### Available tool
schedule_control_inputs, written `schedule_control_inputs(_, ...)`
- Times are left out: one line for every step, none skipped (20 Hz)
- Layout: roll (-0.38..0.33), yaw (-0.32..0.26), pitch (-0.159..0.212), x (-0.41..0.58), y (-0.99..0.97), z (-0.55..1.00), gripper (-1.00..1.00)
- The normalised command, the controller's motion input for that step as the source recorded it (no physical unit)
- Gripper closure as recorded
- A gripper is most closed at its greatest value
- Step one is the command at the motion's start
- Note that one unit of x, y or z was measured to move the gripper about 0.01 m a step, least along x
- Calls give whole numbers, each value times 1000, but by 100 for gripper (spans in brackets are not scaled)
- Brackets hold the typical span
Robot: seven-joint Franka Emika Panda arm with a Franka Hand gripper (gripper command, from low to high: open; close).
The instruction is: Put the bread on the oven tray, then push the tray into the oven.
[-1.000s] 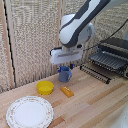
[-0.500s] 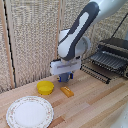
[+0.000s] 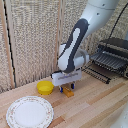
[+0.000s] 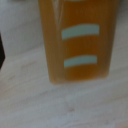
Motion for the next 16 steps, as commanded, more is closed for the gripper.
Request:
schedule_control_inputs(0,63,-9,249,0,-160,-100)
schedule_control_inputs(0,61,-5,246,0,-126,-100)
schedule_control_inputs(0,57,0,249,0,-111,-100)
schedule_control_inputs(0,53,-13,180,-3,-151,-100)
schedule_control_inputs(0,36,0,134,0,-123,100)
schedule_control_inputs(0,17,0,94,0,-54,100)
schedule_control_inputs(0,2,5,100,0,-17,100)
schedule_control_inputs(0,0,3,74,20,0,100)
schedule_control_inputs(-2,0,3,11,0,0,100)
schedule_control_inputs(0,0,0,0,0,0,100)
schedule_control_inputs(0,-21,2,0,0,0,100)
schedule_control_inputs(0,-15,0,163,6,0,100)
schedule_control_inputs(0,-27,0,263,0,0,100)
schedule_control_inputs(0,0,38,377,57,0,100)
schedule_control_inputs(-3,18,91,443,106,0,100)
schedule_control_inputs(-12,7,76,517,149,0,100)
